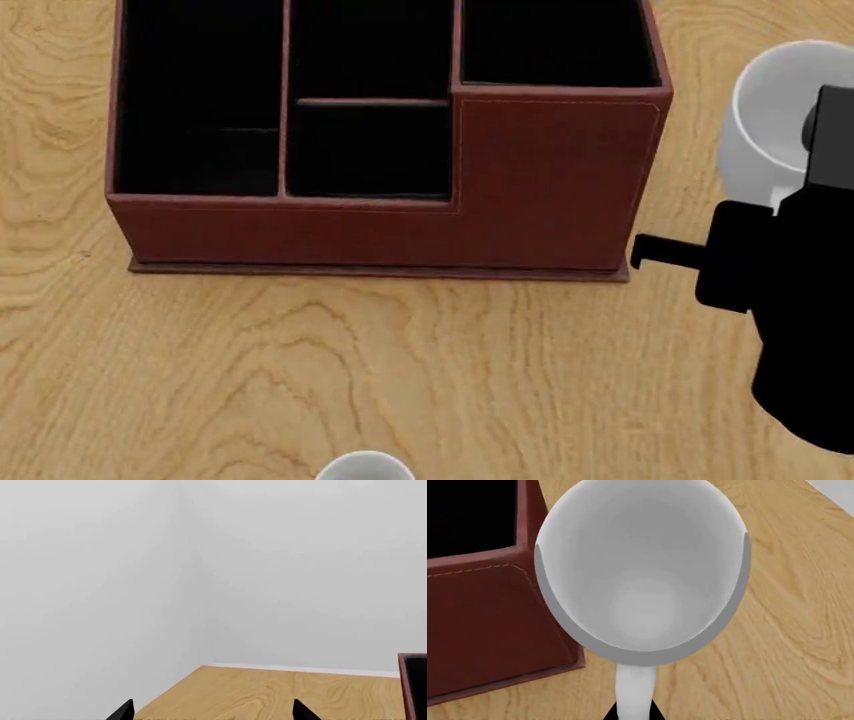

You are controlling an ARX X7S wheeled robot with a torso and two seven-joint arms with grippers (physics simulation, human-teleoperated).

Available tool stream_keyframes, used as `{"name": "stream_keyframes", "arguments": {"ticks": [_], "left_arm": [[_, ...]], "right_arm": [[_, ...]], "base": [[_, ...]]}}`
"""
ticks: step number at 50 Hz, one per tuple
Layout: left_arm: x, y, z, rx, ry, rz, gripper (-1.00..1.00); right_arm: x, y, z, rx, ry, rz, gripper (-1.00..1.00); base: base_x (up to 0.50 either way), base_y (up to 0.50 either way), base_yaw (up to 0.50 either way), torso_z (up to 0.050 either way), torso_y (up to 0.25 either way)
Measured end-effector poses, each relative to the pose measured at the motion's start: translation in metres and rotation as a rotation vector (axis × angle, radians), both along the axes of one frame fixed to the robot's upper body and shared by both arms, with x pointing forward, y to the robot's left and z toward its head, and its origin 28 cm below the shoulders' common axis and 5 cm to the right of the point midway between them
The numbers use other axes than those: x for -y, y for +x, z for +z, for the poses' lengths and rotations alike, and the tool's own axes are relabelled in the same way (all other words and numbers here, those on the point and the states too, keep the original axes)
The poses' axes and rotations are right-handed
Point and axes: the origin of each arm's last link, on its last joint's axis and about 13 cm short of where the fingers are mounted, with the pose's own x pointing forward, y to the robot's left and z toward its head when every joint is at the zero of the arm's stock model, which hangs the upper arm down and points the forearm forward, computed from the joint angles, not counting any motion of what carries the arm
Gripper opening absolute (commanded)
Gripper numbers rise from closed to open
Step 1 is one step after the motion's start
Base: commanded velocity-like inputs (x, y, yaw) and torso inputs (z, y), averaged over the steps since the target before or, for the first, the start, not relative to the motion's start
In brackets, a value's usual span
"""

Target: Pick up the white mug and place it to the right of the caddy.

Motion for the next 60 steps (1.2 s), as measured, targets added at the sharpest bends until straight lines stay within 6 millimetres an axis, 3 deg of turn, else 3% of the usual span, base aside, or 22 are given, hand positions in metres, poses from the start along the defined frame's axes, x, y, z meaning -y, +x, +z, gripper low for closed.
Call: {"name": "stream_keyframes", "arguments": {"ticks": [60], "left_arm": [[0.001, 0.002, -0.005, -0.02, 0.002, 0.009, 1.0]], "right_arm": [[-0.003, 0.041, -0.025, -0.083, 0.02, 0.009, -1.0]], "base": [[0.0, 0.0, 0.0, 0.0, 0.001]]}}
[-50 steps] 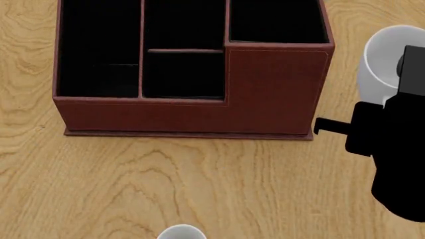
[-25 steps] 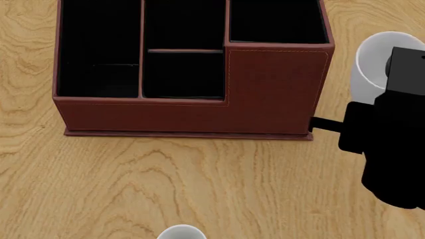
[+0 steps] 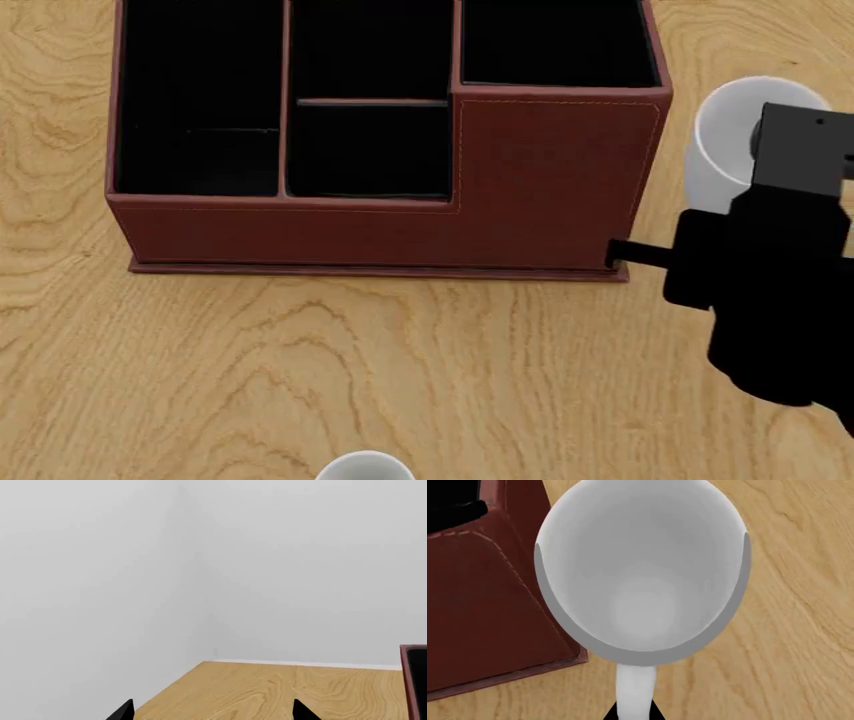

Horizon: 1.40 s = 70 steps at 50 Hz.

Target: Pick up the white mug and place it to the right of the caddy.

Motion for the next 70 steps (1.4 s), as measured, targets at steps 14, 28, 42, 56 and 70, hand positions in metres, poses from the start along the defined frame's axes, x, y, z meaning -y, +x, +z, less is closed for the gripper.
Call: {"name": "stream_keyframes", "arguments": {"ticks": [14, 28, 42, 56, 70], "left_arm": [[0.0, 0.0, -0.001, -0.004, 0.002, 0.003, 1.0], [0.0, 0.0, -0.002, -0.009, 0.004, 0.005, 1.0], [0.001, 0.002, -0.003, -0.014, 0.005, 0.005, 1.0], [0.001, 0.004, -0.005, -0.02, 0.004, 0.006, 1.0], [0.001, 0.004, -0.005, -0.022, 0.004, 0.005, 1.0]], "right_arm": [[-0.001, 0.007, -0.007, -0.016, 0.01, 0.004, -1.0], [0.0, 0.015, -0.015, -0.035, 0.021, -0.002, -1.0], [0.003, 0.022, -0.023, -0.053, 0.03, -0.018, -1.0], [0.004, 0.028, -0.031, -0.072, 0.036, -0.026, -1.0], [0.005, 0.033, -0.037, -0.086, 0.041, -0.028, -1.0]], "base": [[0.0, 0.0, 0.0, 0.0, 0.001], [0.0, 0.0, 0.0, 0.0, 0.001], [0.0, 0.0, 0.0, 0.0, 0.0], [0.0, 0.0, 0.0, 0.0, 0.001], [0.0, 0.0, 0.0, 0.0, 0.001]]}}
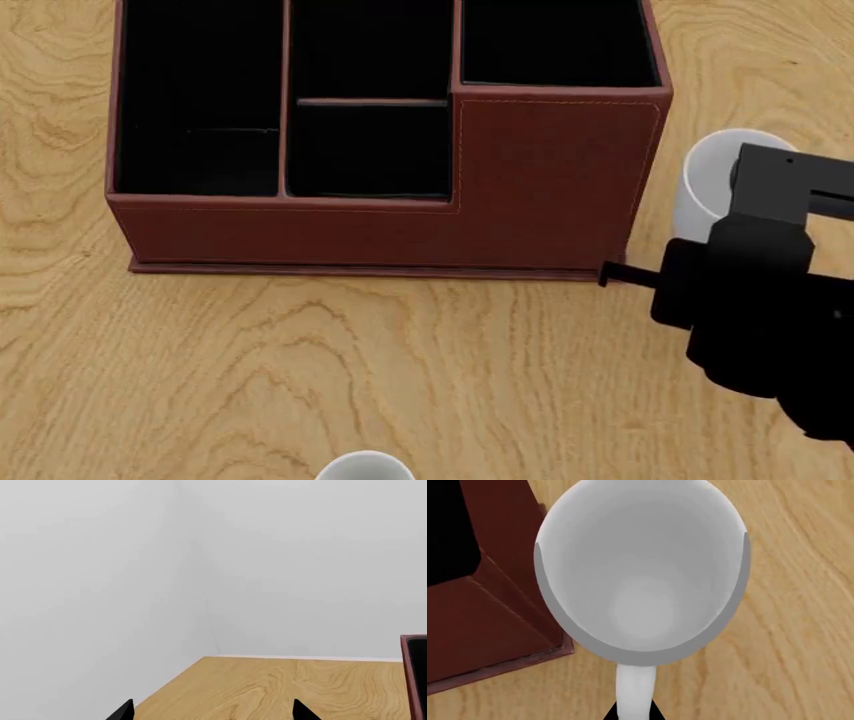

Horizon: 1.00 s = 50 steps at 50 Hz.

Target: Pick up the white mug and place it to the right of the caddy.

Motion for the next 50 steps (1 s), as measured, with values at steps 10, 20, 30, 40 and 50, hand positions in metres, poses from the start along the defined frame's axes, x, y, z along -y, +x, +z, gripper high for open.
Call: {"name": "stream_keyframes", "arguments": {"ticks": [10, 20, 30, 40, 50], "left_arm": [[-0.001, 0.001, -0.001, -0.001, 0.0, 0.001, 1.0], [-0.001, 0.002, -0.001, -0.004, 0.001, 0.002, 1.0], [0.0, 0.003, -0.002, -0.007, 0.002, 0.002, 1.0], [0.0, 0.004, -0.002, -0.01, 0.004, 0.001, 1.0], [0.0, 0.005, -0.003, -0.012, 0.004, 0.001, 1.0]], "right_arm": [[0.001, 0.004, -0.004, -0.011, 0.003, -0.004, -1.0], [0.002, 0.009, -0.009, -0.022, 0.009, -0.014, -1.0], [0.003, 0.012, -0.014, -0.034, 0.012, -0.023, -1.0], [0.004, 0.015, -0.02, -0.047, 0.016, -0.029, -1.0], [0.005, 0.017, -0.023, -0.056, 0.019, -0.033, -1.0]], "base": [[0.0, 0.0, 0.0, 0.0, 0.001], [0.0, 0.0, 0.0, 0.001, 0.0], [0.0, 0.0, 0.0, 0.0, 0.001], [0.0, 0.0, 0.0, 0.0, 0.0], [0.0, 0.0, 0.0, 0.0, 0.001]]}}
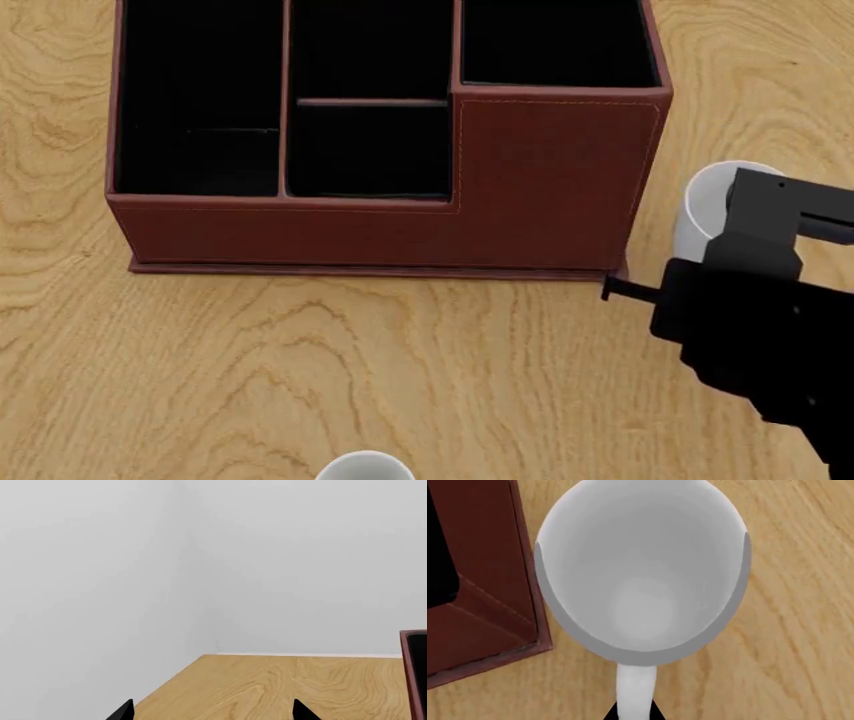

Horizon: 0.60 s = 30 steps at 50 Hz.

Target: Pick up the white mug and place it to the right of the caddy.

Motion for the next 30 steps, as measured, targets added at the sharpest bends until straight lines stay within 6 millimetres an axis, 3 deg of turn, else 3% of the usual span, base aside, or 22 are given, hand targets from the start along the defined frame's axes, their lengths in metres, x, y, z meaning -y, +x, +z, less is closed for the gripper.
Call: {"name": "stream_keyframes", "arguments": {"ticks": [30], "left_arm": [[-0.0008, 0.0008, 0.0015, -0.003, -0.005, 0.001, 1.0]], "right_arm": [[-0.0018, 0.005, 0.0018, -0.015, 0.009, -0.02, -1.0]], "base": [[0.0, 0.0, 0.0, 0.0, -0.004]]}}
